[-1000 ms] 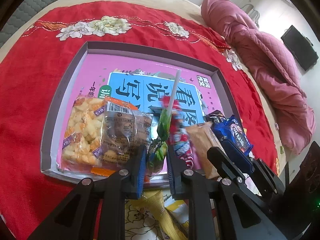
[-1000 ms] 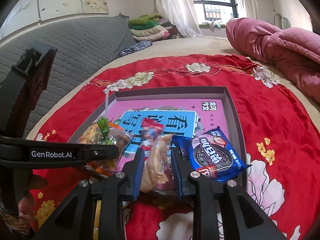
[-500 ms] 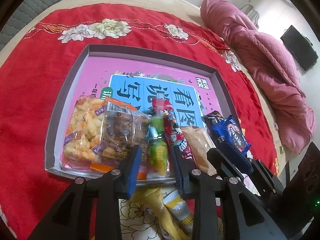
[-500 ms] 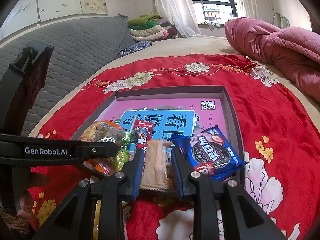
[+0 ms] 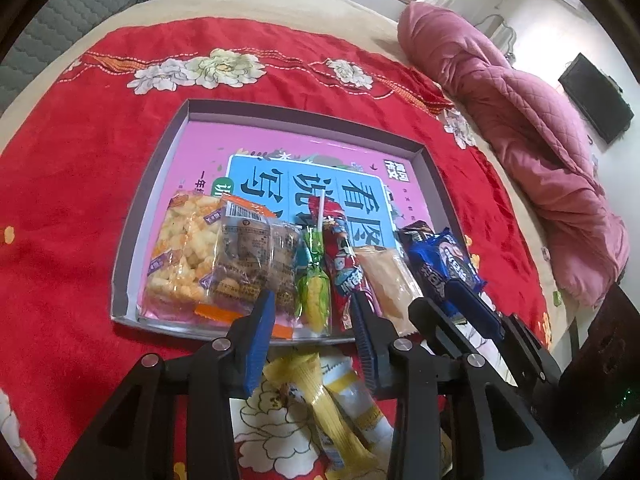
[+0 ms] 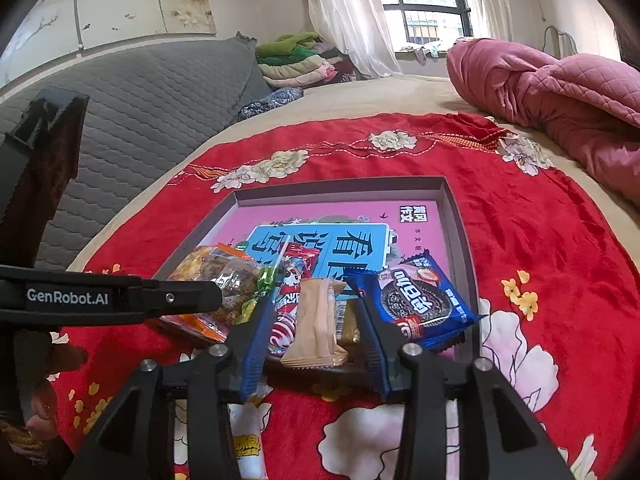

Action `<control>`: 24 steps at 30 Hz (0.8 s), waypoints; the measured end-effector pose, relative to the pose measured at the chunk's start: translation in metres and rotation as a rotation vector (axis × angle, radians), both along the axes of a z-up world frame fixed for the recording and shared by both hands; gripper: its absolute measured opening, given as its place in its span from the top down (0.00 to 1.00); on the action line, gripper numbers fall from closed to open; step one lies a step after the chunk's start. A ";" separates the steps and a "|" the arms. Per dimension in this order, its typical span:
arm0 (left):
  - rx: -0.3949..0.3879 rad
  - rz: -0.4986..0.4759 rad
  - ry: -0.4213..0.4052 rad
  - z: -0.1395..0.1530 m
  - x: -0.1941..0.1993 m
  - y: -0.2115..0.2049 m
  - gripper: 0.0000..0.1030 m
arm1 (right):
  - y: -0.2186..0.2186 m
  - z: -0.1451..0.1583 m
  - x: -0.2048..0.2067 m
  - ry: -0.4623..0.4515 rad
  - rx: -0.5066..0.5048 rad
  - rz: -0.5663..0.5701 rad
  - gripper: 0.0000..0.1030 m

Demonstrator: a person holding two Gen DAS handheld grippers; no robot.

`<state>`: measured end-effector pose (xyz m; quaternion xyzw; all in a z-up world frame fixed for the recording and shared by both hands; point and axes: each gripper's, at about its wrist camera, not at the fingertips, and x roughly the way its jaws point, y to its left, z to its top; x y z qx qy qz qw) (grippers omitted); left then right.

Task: Organize snacks
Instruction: 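Open both tools to release the snacks in the box and withdraw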

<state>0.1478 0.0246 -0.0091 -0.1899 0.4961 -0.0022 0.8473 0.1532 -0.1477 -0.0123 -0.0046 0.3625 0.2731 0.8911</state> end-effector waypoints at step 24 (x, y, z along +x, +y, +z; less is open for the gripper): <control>0.014 -0.020 0.016 0.012 -0.043 -0.009 0.55 | -0.022 0.013 -0.035 0.046 -0.005 0.006 0.44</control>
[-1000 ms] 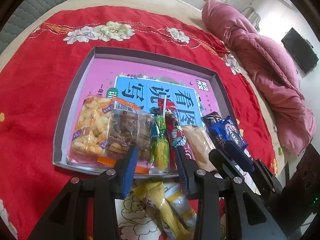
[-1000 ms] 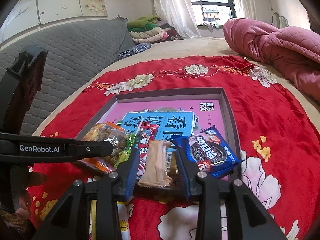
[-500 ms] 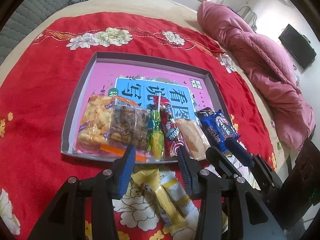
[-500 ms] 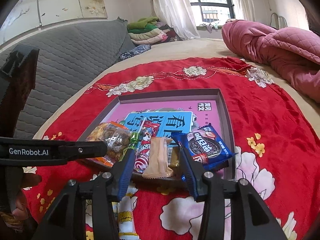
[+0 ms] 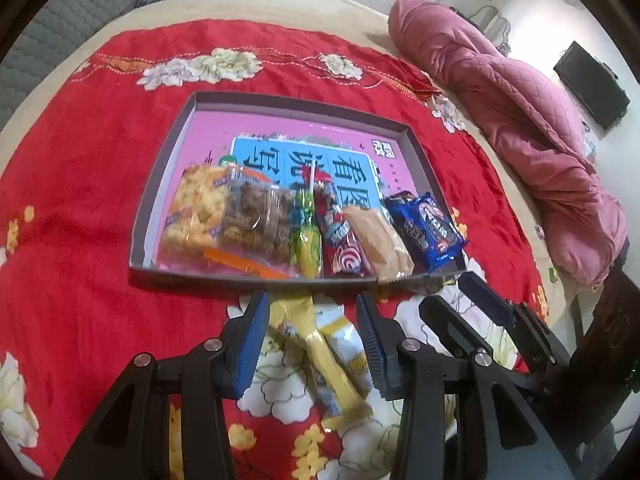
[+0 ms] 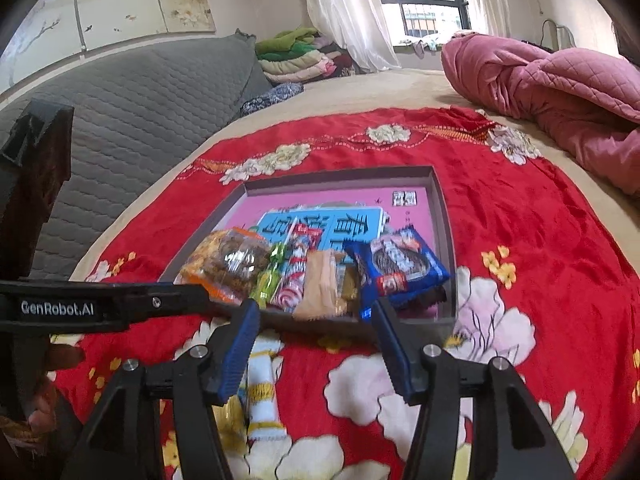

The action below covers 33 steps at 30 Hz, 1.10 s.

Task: Organize snacks
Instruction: 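Open both tools to release the snacks in the box and withdraw, then reach the right tool to the white bar while the left tool reaches the yellow bag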

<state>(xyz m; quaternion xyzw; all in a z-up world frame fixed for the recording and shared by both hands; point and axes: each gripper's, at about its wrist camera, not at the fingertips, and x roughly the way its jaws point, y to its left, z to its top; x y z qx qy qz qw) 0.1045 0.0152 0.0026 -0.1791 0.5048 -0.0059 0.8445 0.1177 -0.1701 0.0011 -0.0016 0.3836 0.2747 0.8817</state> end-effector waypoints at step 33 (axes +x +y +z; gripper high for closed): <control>-0.090 0.001 0.130 -0.036 -0.017 -0.003 0.55 | 0.031 -0.039 -0.030 0.130 -0.171 0.188 0.44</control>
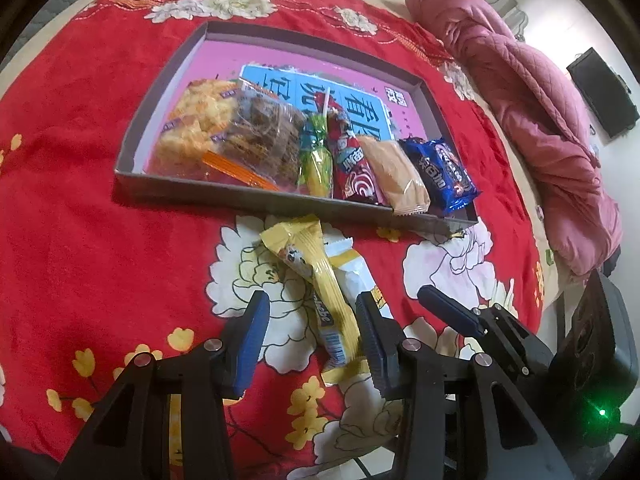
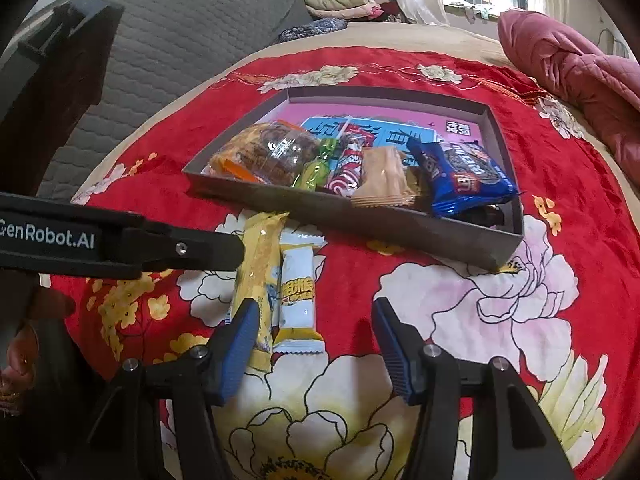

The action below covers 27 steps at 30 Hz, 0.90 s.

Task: Organize snacks
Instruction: 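Reach the right tool to the white bar while the left tool reaches the yellow bag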

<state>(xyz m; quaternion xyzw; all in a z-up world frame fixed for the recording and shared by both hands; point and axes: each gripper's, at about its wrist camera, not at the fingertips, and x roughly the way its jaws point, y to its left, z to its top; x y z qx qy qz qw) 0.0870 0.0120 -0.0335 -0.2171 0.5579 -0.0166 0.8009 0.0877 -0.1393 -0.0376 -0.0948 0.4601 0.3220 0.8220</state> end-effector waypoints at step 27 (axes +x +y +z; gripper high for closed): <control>-0.023 0.000 0.063 -0.026 0.014 -0.003 0.55 | 0.014 -0.020 0.011 -0.047 -0.048 0.032 0.48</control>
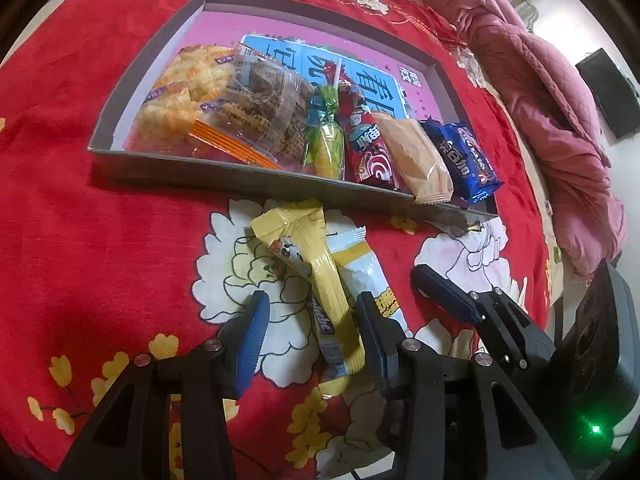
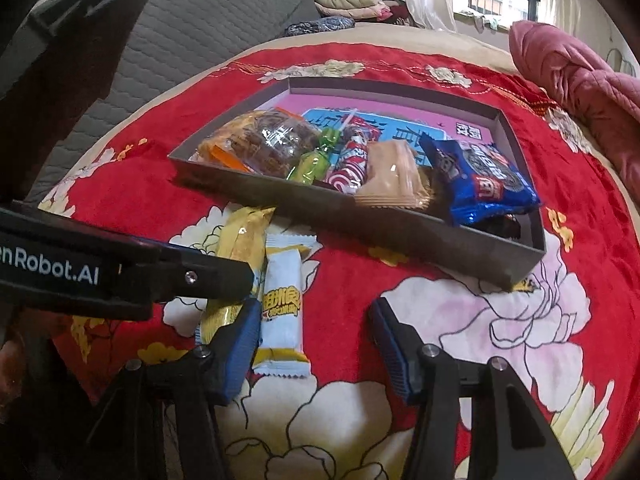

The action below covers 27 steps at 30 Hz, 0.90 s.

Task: Organize snacks
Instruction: 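Reach the right tool to the white bar while the left tool reaches the yellow bag, then grasp the white bar with the right tool while the left tool grasps the yellow bag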

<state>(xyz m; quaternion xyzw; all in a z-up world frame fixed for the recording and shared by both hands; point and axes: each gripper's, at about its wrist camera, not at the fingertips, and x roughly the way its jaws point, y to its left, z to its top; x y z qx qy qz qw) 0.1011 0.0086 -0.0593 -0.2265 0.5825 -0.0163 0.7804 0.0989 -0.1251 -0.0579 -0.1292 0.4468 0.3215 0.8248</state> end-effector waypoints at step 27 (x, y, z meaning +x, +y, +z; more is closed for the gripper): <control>0.066 -0.014 -0.005 -0.014 0.018 -0.019 0.55 | -0.007 -0.003 0.011 -0.052 -0.028 -0.002 0.81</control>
